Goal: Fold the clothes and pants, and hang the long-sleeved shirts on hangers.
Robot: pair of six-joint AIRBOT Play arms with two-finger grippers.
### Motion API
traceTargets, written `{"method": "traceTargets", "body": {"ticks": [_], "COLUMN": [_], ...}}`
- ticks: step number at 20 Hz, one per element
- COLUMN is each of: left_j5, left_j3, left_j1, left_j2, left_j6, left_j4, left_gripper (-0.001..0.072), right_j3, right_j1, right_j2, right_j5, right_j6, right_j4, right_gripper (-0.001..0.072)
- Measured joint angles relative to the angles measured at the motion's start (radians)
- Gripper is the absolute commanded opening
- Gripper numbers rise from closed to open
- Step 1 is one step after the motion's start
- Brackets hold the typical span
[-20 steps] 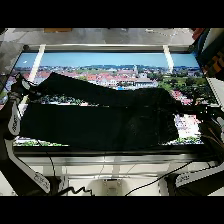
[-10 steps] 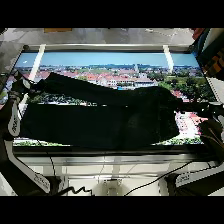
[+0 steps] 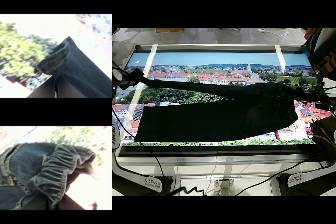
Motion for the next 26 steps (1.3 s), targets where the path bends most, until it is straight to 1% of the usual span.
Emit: {"method": "traceTargets", "body": {"ticks": [3, 5, 6, 7, 8, 9, 13, 15, 16, 17, 18, 19, 20, 21, 23, 26], "left_j5": [-0.113, -0.154, -0.165, -0.173, -0.179, -0.183, -0.199, -0.205, -0.211, -0.220, -0.238, -0.256, -0.286, -0.322, -0.394, -0.478], "left_j3": [-0.016, -0.050, -0.068, -0.085, -0.098, -0.108, -0.122, -0.123, -0.124, -0.124, -0.124, -0.124, -0.124, -0.125, -0.126, -0.140], "left_j1": [0.002, -0.006, -0.011, -0.017, -0.021, -0.026, -0.041, -0.048, -0.051, -0.054, -0.055, -0.056, -0.056, -0.055, -0.045, -0.018], "left_j2": [0.003, 0.000, -0.002, -0.003, -0.005, -0.007, 0.014, 0.044, 0.064, 0.089, 0.116, 0.140, 0.165, 0.187, 0.216, 0.247], "left_j6": [0.043, 0.068, 0.074, 0.082, 0.087, 0.090, 0.131, 0.163, 0.181, 0.204, 0.234, 0.267, 0.305, 0.344, 0.394, 0.416], "left_j4": [0.019, 0.029, 0.033, 0.036, 0.040, 0.040, 0.032, 0.031, 0.029, 0.027, 0.027, 0.027, 0.027, 0.027, 0.024, -0.014], "left_gripper": [0.0023, 0.0023, 0.0082, 0.0390, 0.0713, 0.0706, 0.0699, 0.0695, 0.0664, 0.0593, 0.0540, 0.0483, 0.0400, 0.0346, 0.0347, 0.0347], "right_j3": [0.005, 0.006, 0.006, 0.006, 0.006, 0.007, 0.013, 0.023, 0.030, 0.033, 0.037, 0.040, 0.042, 0.042, 0.039, -0.033], "right_j1": [0.003, 0.011, 0.016, 0.023, 0.029, 0.034, 0.042, 0.035, 0.031, 0.025, 0.016, 0.005, -0.008, -0.022, -0.061, -0.136], "right_j2": [0.000, 0.000, 0.000, 0.000, 0.000, 0.001, 0.010, 0.029, 0.046, 0.067, 0.093, 0.121, 0.152, 0.179, 0.229, 0.301], "right_j5": [-0.034, -0.059, -0.069, -0.082, -0.096, -0.103, -0.073, -0.036, -0.021, 0.002, 0.024, 0.045, 0.081, 0.123, 0.242, 0.403], "right_j6": [0.010, 0.013, 0.015, 0.015, 0.015, 0.015, 0.018, 0.041, 0.066, 0.094, 0.128, 0.158, 0.190, 0.216, 0.256, 0.283], "right_j4": [-0.055, -0.090, -0.104, -0.114, -0.125, -0.129, -0.152, -0.192, -0.220, -0.254, -0.299, -0.341, -0.392, -0.435, -0.513, -0.571], "right_gripper": [0.0049, 0.0051, 0.0081, 0.0262, 0.0499, 0.0628, 0.0624, 0.0613, 0.0613, 0.0612, 0.0612, 0.0576, 0.0488, 0.0436, 0.0436, 0.0436]}}
